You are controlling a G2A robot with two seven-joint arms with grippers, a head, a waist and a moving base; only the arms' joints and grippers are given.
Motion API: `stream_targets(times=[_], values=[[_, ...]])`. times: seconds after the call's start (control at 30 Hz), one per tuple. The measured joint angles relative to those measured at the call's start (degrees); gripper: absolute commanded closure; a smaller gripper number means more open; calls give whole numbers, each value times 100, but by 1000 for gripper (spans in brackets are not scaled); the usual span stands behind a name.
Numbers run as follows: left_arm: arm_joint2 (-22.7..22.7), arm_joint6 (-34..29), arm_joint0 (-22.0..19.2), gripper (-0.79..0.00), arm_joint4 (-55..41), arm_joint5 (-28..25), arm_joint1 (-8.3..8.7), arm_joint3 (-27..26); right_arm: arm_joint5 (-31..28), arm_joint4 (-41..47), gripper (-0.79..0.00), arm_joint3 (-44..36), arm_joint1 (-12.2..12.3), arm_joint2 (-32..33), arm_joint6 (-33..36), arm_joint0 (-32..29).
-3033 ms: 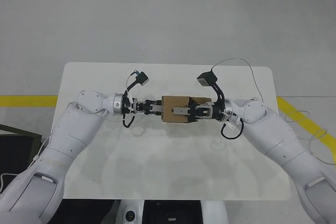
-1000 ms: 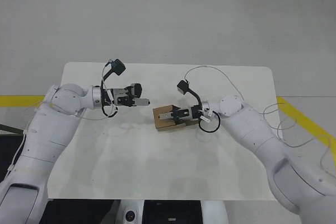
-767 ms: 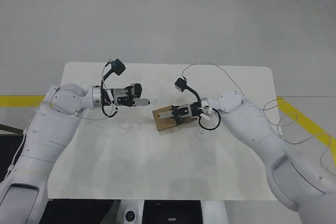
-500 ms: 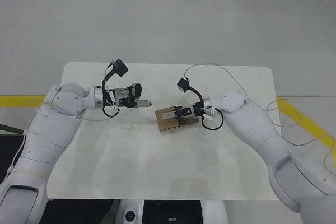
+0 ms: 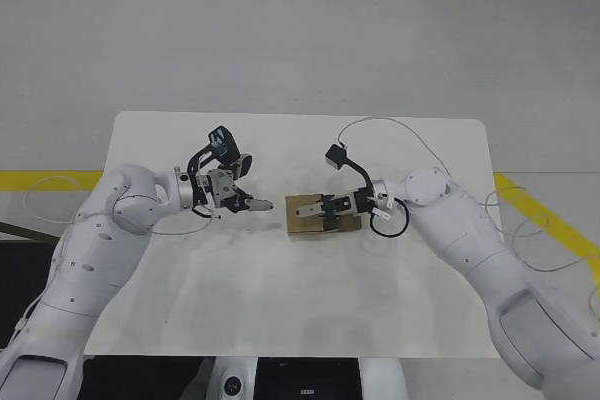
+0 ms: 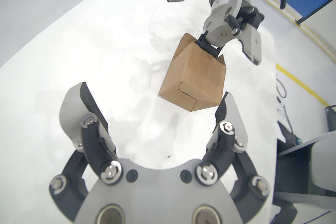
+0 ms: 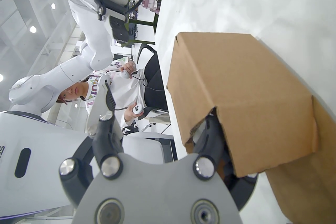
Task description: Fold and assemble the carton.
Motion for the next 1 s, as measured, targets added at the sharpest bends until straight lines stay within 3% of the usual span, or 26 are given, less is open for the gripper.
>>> stream_targets(times=[0.17,0.37,1.0], values=[[172,636,32,-785,977,-285,-34,36,52,-106,-696,-89,54,116,52,-84],[321,1079,-42,-785,1474,-490,-74,170,170,-275,-717,-201,128,240,169,-126],[473,1045,34,-785,1778,-537,-79,-47,459,-728,-705,-837,569,995,459,-409]])
